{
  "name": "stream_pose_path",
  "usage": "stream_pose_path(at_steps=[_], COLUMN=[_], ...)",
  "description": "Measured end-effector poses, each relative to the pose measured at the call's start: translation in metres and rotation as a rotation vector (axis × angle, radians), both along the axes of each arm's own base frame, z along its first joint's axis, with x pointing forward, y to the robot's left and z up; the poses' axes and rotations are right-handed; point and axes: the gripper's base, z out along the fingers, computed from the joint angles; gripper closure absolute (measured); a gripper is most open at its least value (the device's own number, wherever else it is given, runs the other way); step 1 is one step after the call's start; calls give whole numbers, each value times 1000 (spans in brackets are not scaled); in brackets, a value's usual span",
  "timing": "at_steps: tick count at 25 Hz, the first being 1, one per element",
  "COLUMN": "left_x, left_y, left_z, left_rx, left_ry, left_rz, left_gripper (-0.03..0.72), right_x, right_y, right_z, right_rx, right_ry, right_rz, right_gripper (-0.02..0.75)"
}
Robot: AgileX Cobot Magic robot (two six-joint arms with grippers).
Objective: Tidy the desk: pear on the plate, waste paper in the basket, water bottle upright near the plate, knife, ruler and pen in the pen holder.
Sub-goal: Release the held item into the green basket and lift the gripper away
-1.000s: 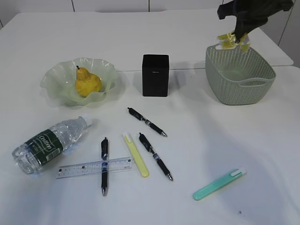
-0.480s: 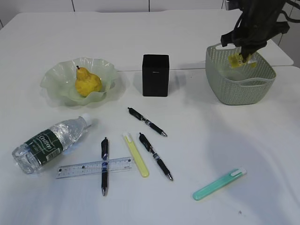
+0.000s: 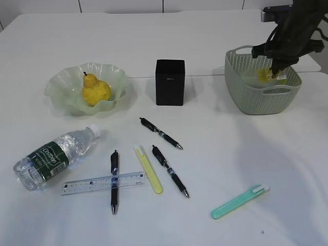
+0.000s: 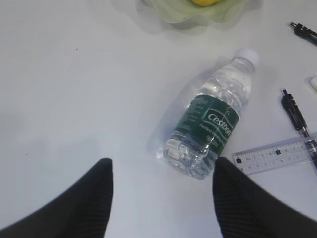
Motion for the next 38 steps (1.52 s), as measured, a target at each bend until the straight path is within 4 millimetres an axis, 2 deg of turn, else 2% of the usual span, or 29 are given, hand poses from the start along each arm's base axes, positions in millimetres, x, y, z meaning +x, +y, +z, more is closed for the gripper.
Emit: stream_pose_path(at_steps=[5,7,9,13,15,18,23,28,31,34,38], left_x=[0,-1,-1,-1,-1,-1,-2,-4,-5,-5,-6], left_y=[0,0,0,0,0,0,0,-1,0,0,0], left_z=[0,0,0,0,0,0,-1,-3,-4,3,17], left_rx=[-1,-3,-3,-3,-1,-1,-2,-4,11,28,34], left_ry=[1,3,3,4,5,5,21,50,68,90,118], left_rz=[0,0,0,0,-1,-1,-4,-9,-17,-29,-44], left_gripper=[235,235,235,235,235,235,235,235,235,235,235], right_x=[4,5,5,6,6,7,3,-1,-11,-24,-39], right_y=[4,5,6,7,7,7,7,11,14,15,15], right_z=[-10,-10,-10,-9,-9,-9,-3,25,53,84,114], right_rx=[47,66,78,89,89,92,93,142,180,191,191], right_ry=[-9,-14,-21,-29,-33,-34,14,28,-1,-39,-89], right_rz=[-2,-4,-5,-6,-5,-7,-14,-19,-14,-8,-3], right_gripper=[716,669,584,346,269,232,225,225,225,225,225])
